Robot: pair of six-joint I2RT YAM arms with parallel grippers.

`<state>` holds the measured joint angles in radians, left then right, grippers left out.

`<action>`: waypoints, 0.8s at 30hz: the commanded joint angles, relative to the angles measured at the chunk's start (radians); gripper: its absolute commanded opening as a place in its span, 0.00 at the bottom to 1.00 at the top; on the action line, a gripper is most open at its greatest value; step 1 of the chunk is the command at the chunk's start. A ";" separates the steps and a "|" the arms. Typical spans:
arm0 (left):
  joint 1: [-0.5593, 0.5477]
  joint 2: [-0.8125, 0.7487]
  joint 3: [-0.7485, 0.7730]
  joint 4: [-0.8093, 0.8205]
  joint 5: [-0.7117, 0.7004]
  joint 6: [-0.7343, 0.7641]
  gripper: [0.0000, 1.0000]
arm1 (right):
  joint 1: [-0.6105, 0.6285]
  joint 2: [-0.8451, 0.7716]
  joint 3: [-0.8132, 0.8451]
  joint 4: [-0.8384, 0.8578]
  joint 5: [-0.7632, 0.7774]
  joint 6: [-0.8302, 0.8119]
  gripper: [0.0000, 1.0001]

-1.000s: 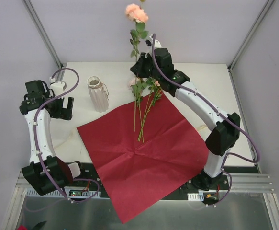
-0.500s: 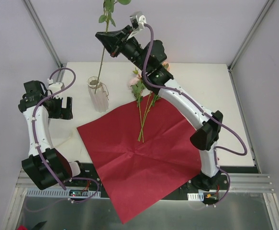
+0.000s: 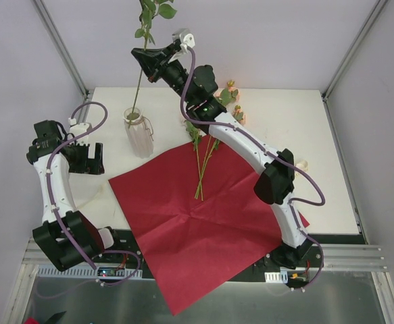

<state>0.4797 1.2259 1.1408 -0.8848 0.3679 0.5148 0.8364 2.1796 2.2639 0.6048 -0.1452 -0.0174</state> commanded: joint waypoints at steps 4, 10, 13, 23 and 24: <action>0.010 -0.023 -0.019 -0.025 0.028 0.040 0.99 | -0.026 -0.064 0.034 0.139 -0.010 0.056 0.01; 0.011 -0.014 -0.029 -0.025 0.031 0.045 0.99 | -0.043 -0.099 0.022 0.148 -0.025 0.105 0.01; 0.013 -0.014 -0.026 -0.023 0.036 0.042 0.99 | -0.049 -0.106 0.010 0.144 -0.022 0.114 0.01; 0.016 -0.012 -0.026 -0.023 0.031 0.053 0.99 | -0.066 -0.096 -0.004 0.142 -0.027 0.154 0.01; 0.016 -0.012 -0.024 -0.022 0.032 0.051 0.99 | -0.066 -0.090 -0.004 0.139 -0.028 0.149 0.01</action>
<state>0.4862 1.2205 1.1172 -0.8906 0.3679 0.5415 0.7723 2.1330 2.2379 0.6876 -0.1574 0.1207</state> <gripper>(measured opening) 0.990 0.047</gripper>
